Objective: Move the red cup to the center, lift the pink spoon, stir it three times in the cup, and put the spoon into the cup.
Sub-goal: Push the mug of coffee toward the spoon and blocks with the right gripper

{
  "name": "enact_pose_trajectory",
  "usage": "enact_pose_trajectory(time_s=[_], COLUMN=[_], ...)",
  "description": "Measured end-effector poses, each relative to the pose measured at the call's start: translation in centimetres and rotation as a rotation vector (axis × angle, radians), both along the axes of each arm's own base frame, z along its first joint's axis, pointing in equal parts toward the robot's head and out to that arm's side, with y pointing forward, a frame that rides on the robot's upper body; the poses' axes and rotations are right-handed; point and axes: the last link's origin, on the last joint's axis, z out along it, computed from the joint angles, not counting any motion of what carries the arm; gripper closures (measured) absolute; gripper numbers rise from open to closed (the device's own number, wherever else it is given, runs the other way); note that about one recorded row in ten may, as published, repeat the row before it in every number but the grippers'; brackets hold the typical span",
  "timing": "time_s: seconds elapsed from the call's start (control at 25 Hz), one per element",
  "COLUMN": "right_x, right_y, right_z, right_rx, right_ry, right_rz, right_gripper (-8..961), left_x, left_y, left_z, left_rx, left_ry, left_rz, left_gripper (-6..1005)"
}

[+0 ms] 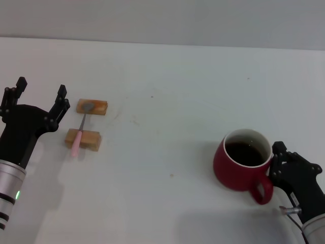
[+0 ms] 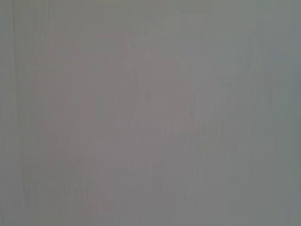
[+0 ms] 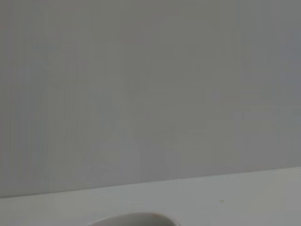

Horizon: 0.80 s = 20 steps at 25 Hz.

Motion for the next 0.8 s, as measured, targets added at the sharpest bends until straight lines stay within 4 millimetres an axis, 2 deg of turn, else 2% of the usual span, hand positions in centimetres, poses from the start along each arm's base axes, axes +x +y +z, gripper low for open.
enact_pose_trajectory(time_s=[0.8], right_x=[-1.6], right_y=[2.1], right_z=[-1.0], right_rx=[-0.068], right_ry=[-0.007], right_rz=[0.059], right_gripper=[953], left_x=[-0.1], left_y=[-0.1], left_z=[0.0], left_rx=[0.001], left_ry=[0.005], left_rz=[0.004], left_gripper=[138])
